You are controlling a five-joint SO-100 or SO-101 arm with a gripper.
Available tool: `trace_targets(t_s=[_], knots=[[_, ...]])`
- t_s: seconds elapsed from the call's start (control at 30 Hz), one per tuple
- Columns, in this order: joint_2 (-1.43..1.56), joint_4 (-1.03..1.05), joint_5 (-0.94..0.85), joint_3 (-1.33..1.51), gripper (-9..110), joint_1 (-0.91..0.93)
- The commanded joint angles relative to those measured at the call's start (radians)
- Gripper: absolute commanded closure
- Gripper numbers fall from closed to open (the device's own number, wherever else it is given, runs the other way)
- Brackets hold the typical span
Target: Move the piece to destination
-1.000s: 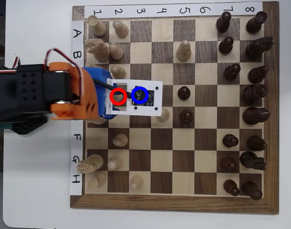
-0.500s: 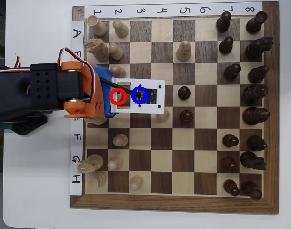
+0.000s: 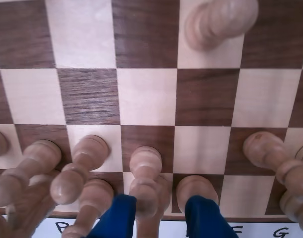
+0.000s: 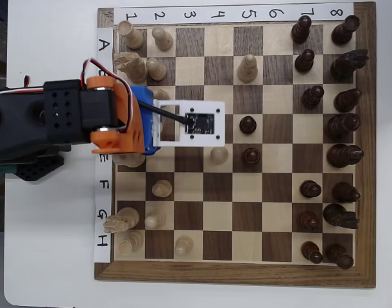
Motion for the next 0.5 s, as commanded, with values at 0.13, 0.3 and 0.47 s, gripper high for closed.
trace_targets(t_s=[0.13, 0.3, 0.47], knots=[[-0.014, -0.017, 0.367, -0.265, 85, -0.046], [-0.023, 0.044, 0.388, -0.268, 85, -0.06], [-0.023, 0.074, 0.4, -0.253, 84, -0.06]])
